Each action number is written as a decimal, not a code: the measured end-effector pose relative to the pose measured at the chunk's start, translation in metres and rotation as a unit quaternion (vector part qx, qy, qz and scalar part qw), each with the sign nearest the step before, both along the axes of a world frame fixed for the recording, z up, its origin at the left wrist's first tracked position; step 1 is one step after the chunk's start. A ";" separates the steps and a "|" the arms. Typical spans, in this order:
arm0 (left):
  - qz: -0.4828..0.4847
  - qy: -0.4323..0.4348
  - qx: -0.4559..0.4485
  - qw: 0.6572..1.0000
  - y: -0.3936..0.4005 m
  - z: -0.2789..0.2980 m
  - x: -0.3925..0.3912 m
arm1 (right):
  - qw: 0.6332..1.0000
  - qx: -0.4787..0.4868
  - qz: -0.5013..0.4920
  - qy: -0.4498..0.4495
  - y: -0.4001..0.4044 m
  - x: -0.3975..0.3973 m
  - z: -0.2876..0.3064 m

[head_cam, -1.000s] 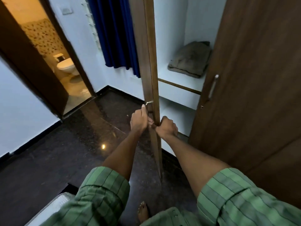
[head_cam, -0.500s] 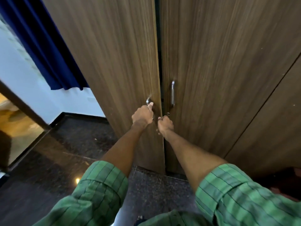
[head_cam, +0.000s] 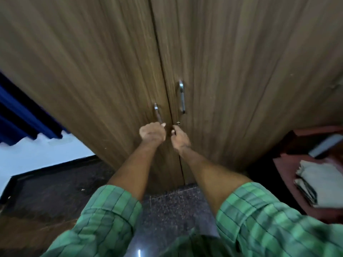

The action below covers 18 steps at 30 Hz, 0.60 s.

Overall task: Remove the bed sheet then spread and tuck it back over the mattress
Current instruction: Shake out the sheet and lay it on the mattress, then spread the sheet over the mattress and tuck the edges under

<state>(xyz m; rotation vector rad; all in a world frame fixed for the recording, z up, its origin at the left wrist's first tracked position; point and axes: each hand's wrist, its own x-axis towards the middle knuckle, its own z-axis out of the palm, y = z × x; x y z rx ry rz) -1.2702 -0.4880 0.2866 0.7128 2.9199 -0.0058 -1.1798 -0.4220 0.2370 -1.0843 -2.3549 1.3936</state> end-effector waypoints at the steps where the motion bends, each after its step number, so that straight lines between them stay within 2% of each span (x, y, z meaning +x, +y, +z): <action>1: -0.012 -0.021 -0.044 0.999 -0.002 -0.003 0.001 | 1.000 0.020 -0.007 -0.006 0.000 0.010 -0.001; 2: -0.030 -0.051 -0.073 0.996 -0.003 -0.009 0.001 | 0.999 0.037 -0.016 -0.013 0.000 0.020 -0.001; 5: -0.123 -0.124 -0.083 0.981 0.006 -0.028 0.017 | 0.995 0.057 -0.061 -0.047 0.009 0.052 -0.006; 11: -0.275 -0.155 -0.016 0.949 0.054 -0.055 0.100 | 0.977 0.042 -0.181 -0.105 0.031 0.150 -0.028; 15: -0.342 -0.172 -0.050 0.922 0.088 -0.073 0.178 | 0.951 0.015 -0.276 -0.137 0.043 0.236 -0.043; 18: -0.397 -0.211 -0.089 0.889 0.116 -0.088 0.243 | 0.922 -0.009 -0.358 -0.146 0.053 0.306 -0.055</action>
